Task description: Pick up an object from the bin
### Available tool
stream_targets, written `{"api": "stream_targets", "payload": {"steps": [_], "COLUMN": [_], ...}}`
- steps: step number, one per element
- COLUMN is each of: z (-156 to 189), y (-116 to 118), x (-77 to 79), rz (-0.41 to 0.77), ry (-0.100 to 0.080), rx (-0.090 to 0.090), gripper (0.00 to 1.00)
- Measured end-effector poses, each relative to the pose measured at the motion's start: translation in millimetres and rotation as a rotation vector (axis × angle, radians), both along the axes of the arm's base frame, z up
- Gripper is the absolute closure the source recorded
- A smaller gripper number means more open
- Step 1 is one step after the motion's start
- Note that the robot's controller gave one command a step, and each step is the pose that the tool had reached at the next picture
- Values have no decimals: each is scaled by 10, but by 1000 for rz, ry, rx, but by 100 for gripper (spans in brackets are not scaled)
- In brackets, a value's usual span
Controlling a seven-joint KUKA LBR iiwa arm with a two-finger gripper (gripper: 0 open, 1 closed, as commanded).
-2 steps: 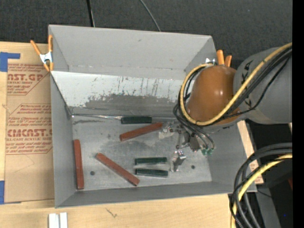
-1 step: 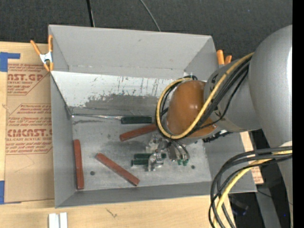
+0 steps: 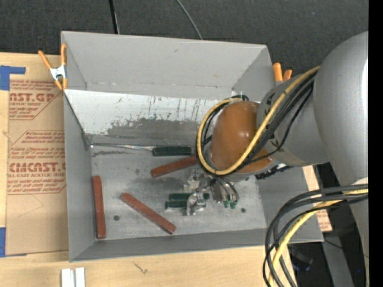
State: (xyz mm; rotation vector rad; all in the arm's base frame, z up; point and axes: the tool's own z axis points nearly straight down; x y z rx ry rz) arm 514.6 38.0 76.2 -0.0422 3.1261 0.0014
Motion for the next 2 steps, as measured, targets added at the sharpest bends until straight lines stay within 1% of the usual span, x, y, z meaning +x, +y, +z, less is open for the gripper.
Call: {"api": "stream_targets", "payload": {"steps": [1, 2], "z": [-8, 1306], "y": [-335, -414], "x": [109, -162], "rz": [28, 77], "ry": [6, 14], "rx": [9, -2], "gripper": [100, 100]}}
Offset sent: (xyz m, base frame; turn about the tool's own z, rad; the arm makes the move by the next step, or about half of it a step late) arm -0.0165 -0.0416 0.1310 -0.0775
